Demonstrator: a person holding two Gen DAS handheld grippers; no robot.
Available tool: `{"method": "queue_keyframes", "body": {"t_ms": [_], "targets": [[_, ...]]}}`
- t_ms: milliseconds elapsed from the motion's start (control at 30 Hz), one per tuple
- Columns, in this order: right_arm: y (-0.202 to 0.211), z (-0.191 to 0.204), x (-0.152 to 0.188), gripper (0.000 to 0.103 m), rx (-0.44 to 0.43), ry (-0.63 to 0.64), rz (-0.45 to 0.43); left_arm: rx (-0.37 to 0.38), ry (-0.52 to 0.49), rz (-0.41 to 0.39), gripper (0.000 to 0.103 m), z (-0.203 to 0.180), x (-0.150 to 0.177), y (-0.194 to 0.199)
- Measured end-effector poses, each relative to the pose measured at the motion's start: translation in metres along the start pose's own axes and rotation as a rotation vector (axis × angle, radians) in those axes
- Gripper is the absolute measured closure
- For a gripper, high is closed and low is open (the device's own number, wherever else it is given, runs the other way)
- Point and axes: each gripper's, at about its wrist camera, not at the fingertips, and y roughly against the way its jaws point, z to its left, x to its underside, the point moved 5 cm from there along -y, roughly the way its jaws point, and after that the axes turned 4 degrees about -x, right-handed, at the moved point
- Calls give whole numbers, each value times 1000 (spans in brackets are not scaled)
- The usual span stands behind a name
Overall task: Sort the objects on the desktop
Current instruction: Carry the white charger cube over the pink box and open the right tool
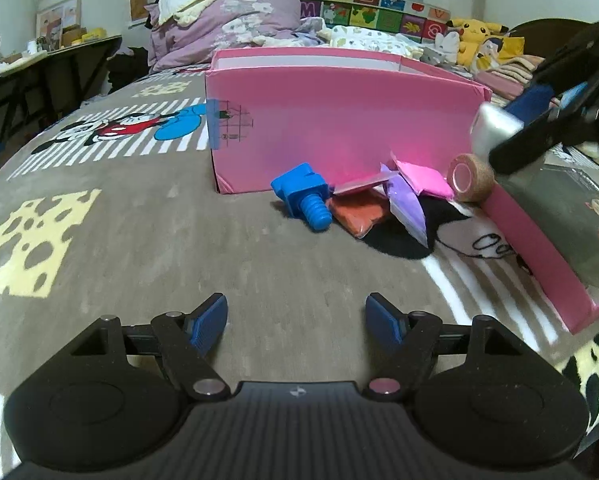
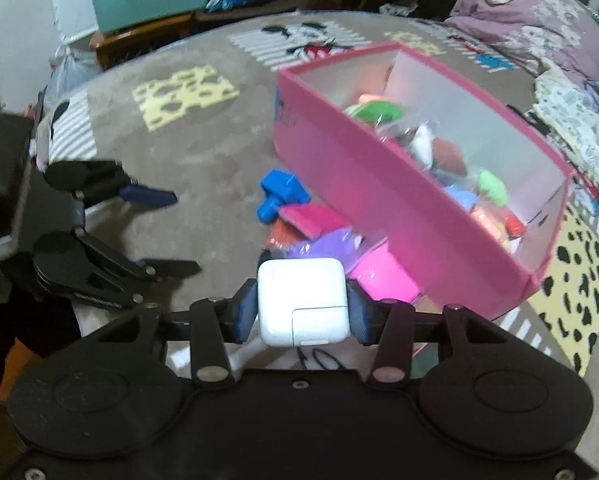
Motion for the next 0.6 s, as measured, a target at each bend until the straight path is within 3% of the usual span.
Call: {"method": "queue_keyframes", "body": {"t_ms": [400, 600], "targets": [[58, -29, -61, 56, 50, -135, -203, 7, 10, -35, 27, -7, -12, -2], [57, -54, -90, 56, 87, -195, -253, 15, 11, -40, 27, -10, -14, -4]]}}
